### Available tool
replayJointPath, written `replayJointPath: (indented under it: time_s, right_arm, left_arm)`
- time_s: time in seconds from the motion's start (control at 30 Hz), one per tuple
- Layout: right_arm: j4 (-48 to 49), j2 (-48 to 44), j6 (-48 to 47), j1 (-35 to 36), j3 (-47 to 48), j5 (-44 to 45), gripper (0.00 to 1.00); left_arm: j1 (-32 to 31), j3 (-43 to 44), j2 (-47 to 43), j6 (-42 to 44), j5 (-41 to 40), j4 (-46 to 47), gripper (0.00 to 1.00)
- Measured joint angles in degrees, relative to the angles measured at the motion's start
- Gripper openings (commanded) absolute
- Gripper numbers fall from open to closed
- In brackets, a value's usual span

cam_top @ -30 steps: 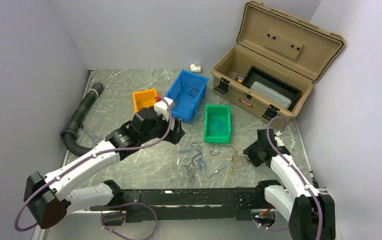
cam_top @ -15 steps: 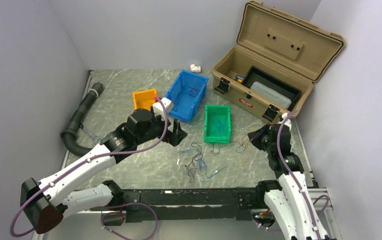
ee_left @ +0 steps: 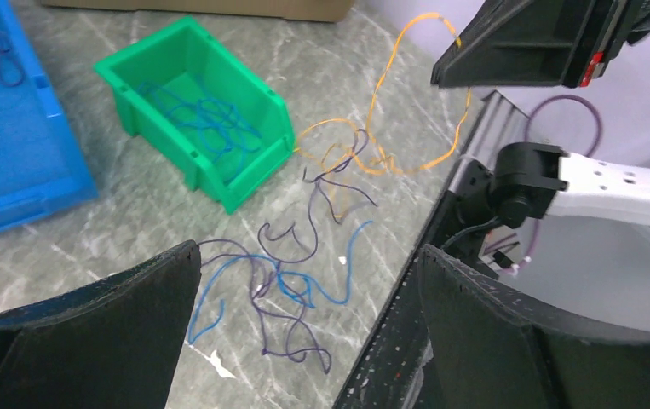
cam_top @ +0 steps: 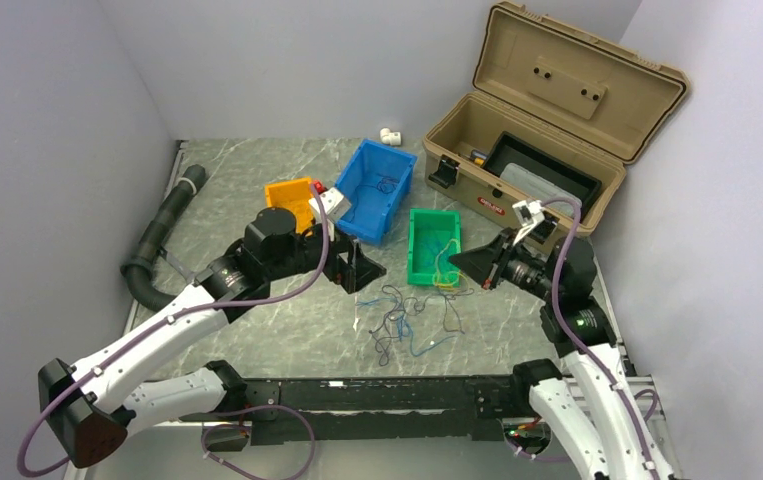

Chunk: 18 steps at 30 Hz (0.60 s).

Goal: Untangle the cables

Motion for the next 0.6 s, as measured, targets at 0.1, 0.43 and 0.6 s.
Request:
replayJointPath:
  time_s: [0.1,0.43,0.6]
  right_arm:
    - [2.51,1.64,-0.83,6.27,1.33,-3.04,0.0]
    - [8.09,6.99,-0.85,17.44,2.84,-6.78,0.0]
    - [10.64,7.43,0.42,17.73,5.6,-6.64,0.0]
  left_arm:
    - [0.33,0.85,0.83,-0.42,3.72,0.87,0.96]
    - [0.33,0.79,4.57,-0.39,17.79,13.7,0.99]
    - [0.31,-6.16,4.59,-2.49,22.34,26.29,0.99]
